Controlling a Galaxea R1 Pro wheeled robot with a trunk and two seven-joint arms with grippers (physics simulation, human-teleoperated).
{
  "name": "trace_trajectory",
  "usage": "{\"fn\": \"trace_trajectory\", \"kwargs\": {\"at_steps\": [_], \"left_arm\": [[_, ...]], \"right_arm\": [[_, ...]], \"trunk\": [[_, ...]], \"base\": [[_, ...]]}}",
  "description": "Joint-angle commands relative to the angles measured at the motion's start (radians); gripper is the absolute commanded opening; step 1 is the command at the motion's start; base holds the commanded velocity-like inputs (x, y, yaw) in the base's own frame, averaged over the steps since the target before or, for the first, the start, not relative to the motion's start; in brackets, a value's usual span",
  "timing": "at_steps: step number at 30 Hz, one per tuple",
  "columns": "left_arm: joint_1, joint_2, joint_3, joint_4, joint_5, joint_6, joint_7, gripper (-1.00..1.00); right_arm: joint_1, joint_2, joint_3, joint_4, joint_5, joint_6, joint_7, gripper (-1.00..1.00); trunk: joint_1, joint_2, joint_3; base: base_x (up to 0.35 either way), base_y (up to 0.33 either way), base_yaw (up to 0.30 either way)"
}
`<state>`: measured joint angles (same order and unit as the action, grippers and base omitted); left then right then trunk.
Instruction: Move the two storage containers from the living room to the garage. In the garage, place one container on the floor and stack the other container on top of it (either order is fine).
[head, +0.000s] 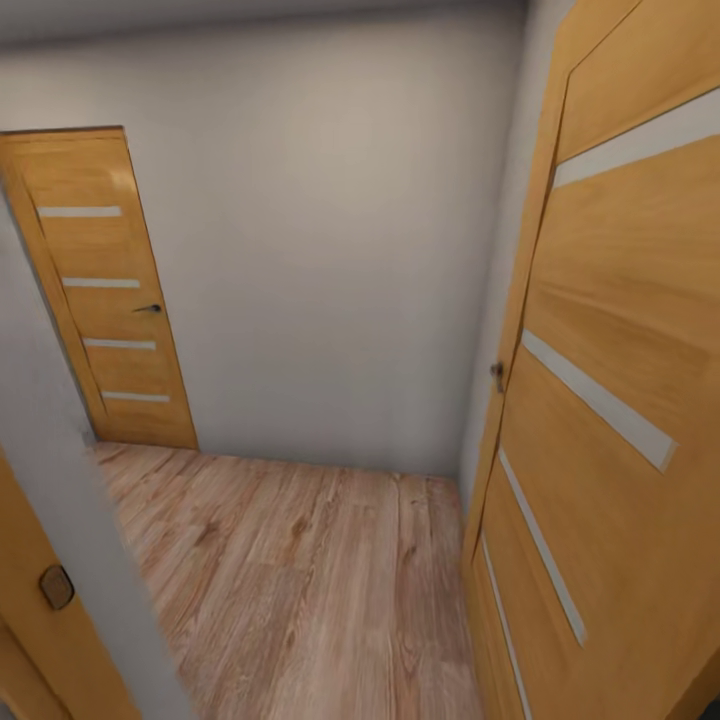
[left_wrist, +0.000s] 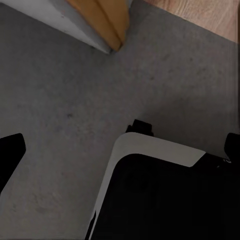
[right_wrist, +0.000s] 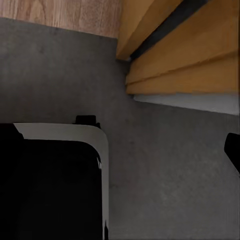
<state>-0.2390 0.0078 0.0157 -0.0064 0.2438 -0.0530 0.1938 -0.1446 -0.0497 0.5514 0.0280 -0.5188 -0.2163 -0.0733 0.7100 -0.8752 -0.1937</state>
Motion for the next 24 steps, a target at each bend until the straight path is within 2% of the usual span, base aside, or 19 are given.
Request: {"fn": "trace_trajectory", "kwargs": {"at_steps": [1,10,20,24], "left_arm": [[-0.001,0.000,0.001,0.001,0.005,-0.004,0.001,1.00],[0.000,-0.001,0.001,0.000,0.005,-0.009,0.001,1.00],[-0.001,-0.002,0.001,-0.001,0.003,-0.011,0.001,1.00],[-0.001,-0.003,0.001,-0.001,0.002,-0.010,0.002,1.00]], "right_arm": [[-0.001,0.001,0.008,0.003,-0.007,-0.005,0.000,1.00],[-0.001,0.001,0.008,0.003,-0.007,-0.005,0.000,1.00],[-0.001,-0.001,0.008,0.003,-0.007,-0.005,0.000,1.00],[-0.001,0.000,0.008,0.003,-0.007,-0.005,0.000,1.00]], "trunk": [[0.001,-0.001,-0.001],[0.001,-0.001,-0.001],[0.001,-0.001,-0.001],[0.001,-0.001,-0.001]], "base": [[0.324,0.000,0.000],[0.298,0.000,0.000],[0.037,0.009,0.000],[0.002,0.203,0.000]]}}
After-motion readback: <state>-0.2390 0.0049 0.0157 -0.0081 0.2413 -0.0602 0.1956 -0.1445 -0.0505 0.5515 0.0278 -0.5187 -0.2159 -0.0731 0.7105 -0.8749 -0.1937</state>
